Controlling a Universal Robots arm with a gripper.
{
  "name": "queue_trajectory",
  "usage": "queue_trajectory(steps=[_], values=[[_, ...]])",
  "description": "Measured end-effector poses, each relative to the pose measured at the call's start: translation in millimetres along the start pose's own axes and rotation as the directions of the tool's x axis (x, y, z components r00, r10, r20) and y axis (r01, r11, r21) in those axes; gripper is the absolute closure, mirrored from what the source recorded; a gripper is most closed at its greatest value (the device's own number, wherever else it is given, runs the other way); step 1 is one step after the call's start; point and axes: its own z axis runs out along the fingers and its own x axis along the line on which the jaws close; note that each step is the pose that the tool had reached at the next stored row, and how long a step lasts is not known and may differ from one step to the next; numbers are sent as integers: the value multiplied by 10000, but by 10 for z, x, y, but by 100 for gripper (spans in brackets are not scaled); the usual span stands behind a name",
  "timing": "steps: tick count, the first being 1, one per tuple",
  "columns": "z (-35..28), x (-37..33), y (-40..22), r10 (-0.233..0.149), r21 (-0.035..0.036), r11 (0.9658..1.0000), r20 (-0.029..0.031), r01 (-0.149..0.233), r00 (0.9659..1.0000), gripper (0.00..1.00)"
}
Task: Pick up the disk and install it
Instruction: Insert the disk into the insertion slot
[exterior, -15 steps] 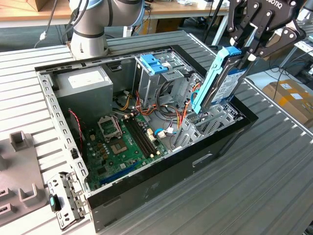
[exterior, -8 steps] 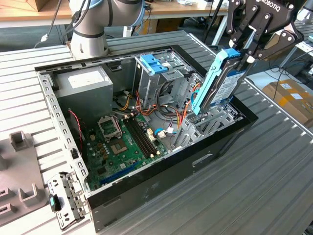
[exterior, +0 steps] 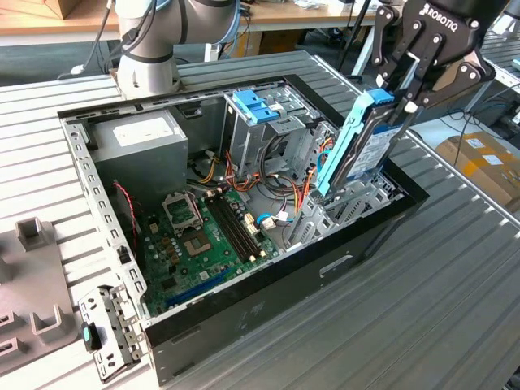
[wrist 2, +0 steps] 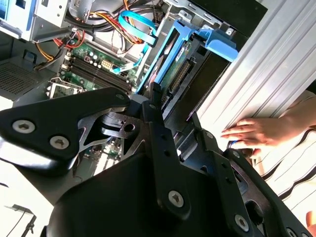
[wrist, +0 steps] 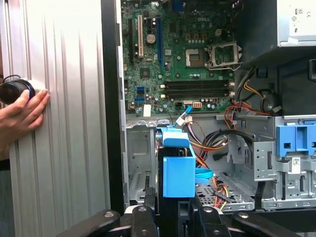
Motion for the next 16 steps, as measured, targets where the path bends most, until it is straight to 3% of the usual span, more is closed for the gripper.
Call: queue_trajectory(steps=[16], values=[[58, 1, 1, -1, 1, 10000, 2, 1, 10000, 65]])
